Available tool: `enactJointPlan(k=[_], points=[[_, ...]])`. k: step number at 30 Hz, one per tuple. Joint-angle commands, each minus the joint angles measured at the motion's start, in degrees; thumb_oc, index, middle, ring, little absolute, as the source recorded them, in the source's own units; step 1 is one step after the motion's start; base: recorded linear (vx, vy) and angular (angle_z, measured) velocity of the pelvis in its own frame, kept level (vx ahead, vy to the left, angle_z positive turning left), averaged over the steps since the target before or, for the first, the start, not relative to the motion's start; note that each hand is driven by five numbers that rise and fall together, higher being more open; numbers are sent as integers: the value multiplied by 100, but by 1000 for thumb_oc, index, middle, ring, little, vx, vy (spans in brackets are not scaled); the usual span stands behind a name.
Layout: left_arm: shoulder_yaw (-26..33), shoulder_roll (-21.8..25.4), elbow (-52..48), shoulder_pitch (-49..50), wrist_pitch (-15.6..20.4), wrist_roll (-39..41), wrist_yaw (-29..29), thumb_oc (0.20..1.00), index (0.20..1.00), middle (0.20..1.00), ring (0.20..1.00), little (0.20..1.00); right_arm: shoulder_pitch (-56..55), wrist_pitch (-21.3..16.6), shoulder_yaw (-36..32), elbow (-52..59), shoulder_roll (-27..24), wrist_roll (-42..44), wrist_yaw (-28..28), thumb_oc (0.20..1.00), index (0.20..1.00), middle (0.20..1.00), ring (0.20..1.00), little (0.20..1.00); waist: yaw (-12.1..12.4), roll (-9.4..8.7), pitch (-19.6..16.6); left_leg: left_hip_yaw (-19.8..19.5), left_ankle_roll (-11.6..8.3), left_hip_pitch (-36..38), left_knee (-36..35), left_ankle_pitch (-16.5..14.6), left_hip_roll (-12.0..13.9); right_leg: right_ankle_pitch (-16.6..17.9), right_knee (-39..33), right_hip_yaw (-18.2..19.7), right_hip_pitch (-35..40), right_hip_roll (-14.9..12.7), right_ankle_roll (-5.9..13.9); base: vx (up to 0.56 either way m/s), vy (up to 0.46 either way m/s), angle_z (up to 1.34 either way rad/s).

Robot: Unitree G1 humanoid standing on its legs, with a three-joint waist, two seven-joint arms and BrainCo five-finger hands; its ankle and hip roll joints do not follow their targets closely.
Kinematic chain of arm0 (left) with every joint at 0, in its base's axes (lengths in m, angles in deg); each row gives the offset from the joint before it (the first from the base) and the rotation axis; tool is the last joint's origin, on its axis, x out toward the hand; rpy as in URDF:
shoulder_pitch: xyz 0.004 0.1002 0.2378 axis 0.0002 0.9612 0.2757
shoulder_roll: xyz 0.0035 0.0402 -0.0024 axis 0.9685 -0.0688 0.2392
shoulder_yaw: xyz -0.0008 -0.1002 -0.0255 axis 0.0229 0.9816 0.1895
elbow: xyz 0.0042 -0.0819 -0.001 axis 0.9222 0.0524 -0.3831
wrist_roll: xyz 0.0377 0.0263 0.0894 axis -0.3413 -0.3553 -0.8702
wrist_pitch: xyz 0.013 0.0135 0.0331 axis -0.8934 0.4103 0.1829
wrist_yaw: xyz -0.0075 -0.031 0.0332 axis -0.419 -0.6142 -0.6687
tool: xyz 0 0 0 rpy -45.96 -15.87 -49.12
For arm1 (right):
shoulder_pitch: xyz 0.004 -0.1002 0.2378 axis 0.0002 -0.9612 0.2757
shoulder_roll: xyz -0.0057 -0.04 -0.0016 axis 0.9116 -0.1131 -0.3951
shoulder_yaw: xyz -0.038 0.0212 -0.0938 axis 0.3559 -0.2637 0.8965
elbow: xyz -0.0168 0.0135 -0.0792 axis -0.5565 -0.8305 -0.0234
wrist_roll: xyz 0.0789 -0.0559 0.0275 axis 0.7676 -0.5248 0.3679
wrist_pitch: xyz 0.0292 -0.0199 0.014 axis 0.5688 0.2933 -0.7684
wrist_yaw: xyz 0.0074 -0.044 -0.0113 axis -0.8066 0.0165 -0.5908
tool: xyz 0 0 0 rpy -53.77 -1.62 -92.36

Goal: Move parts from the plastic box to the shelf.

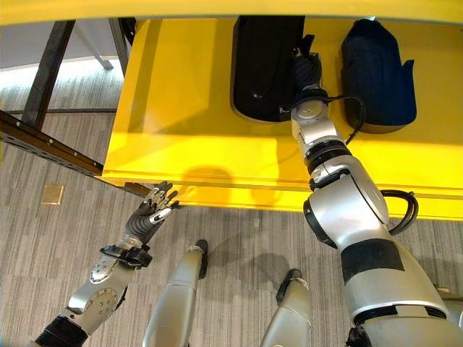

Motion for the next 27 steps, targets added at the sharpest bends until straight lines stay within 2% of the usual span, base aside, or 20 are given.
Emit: enactJointPlan(k=[1,19,27], points=[[-227,233,-511,-241,347,-53,-30,1000,1000,1000,1000,1000,424,-287,-94,84,-323,-40,176,200,200,200,200,200,176,-43,-68,-343,-47,23,-451,391,202,-180,653,255,-145,45,-275,-6,-20,3],[-210,215,-523,-367,443,-90,-148,1000,1000,1000,1000,1000,442,-185,134,-33,-589,-462,186,200,200,200,200,200,162,-40,144,-335,-74,-33,-509,440,214,-181,648,191,-154,24,-262,2,-11,1],[-142,219,-538,-319,476,-97,-158,1000,1000,1000,1000,1000,486,-178,389,107,-552,-755,137,200,200,200,200,200,129,-62,204,-325,-79,-74,-479,439,224,-183,685,238,-224,41,-280,0,0,0]])
